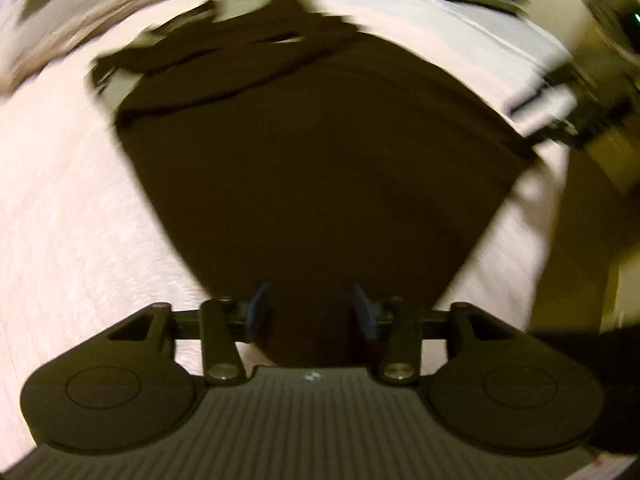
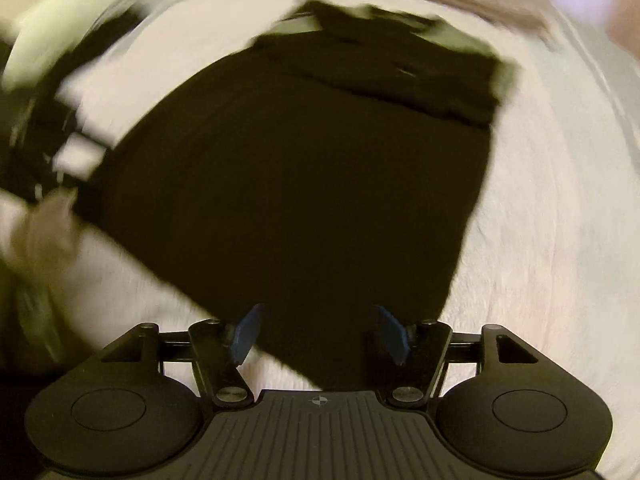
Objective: Fold large clothes
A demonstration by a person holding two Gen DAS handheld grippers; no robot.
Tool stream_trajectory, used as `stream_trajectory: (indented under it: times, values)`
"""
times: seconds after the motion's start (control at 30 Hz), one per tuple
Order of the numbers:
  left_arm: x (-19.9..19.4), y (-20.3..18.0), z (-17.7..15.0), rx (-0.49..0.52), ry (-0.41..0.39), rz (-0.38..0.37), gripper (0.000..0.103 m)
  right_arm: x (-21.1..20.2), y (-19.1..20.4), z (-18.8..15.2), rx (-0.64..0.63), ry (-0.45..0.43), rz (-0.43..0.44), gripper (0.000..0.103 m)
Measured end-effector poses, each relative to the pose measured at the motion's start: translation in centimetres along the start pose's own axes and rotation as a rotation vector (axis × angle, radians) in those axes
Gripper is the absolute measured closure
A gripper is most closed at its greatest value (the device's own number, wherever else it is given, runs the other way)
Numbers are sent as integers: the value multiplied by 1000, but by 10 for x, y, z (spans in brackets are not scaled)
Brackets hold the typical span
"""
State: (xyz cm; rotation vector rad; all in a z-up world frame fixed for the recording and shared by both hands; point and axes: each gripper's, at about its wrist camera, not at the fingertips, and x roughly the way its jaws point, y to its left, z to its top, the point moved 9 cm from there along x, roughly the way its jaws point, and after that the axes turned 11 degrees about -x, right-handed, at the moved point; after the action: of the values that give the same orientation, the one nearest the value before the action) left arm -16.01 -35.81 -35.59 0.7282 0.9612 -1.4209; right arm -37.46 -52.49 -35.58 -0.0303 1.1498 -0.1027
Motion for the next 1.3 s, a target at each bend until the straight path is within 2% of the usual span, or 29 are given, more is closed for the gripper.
stream_trajectory:
  times: [0.1, 0.17, 0.27, 0.43, 0.47, 0.5, 0.53, 0.6, 0.73, 0.87, 0.97, 1.0, 1.03, 1.07, 1.1, 1.13, 1.23, 1.3]
  values:
    - [-6, -25, -21, 194, -1, -2, 56, 3, 20, -9, -146, 4, -20, 40]
    - [-2, -39, -39, 354, 7, 25, 56, 10, 30, -16, -208, 18, -19, 40]
    - [6, -50, -64, 540, 16, 70, 55, 16, 43, -25, -279, 18, -28, 40]
    - [18, -55, -69, 704, -11, 186, 54, 25, 53, -38, -428, 20, -90, 40]
    - [19, -56, -68, 724, -12, 189, 61, 26, 54, -41, -462, 22, -105, 40]
    - [19, -56, -65, 733, -12, 185, 77, 26, 54, -45, -488, 20, -114, 40]
    - [20, -53, -61, 737, -15, 188, 87, 26, 55, -49, -515, 13, -119, 39]
    - [16, -49, -50, 690, -23, 150, 93, 31, 56, -50, -562, -6, -131, 39]
    - [-7, -31, -14, 356, -40, 16, 95, 39, 55, -49, -601, -58, -188, 39]
    - [-21, -10, 16, 160, -66, -44, 96, 46, 43, -52, -620, -74, -251, 39]
    - [-30, -4, 28, 102, -75, -62, 96, 47, 38, -55, -688, -79, -308, 42]
    - [-31, -3, 30, 94, -76, -67, 96, 45, 36, -56, -704, -83, -326, 52]
    - [-33, -3, 31, 101, -75, -63, 96, 45, 32, -56, -714, -80, -334, 69]
    - [-33, -3, 32, 113, -75, -60, 96, 44, 29, -57, -722, -71, -333, 74]
    - [-33, -4, 33, 125, -73, -59, 96, 42, 27, -59, -731, -63, -333, 84]
    - [-30, -4, 34, 137, -68, -58, 97, 39, 25, -60, -736, -55, -326, 102]
    - [-31, -9, 31, 190, -65, -45, 98, 22, 15, -52, -661, -64, -287, 103]
    - [-38, -14, 25, 219, -61, -47, 99, 4, 11, -44, -656, -68, -273, 103]
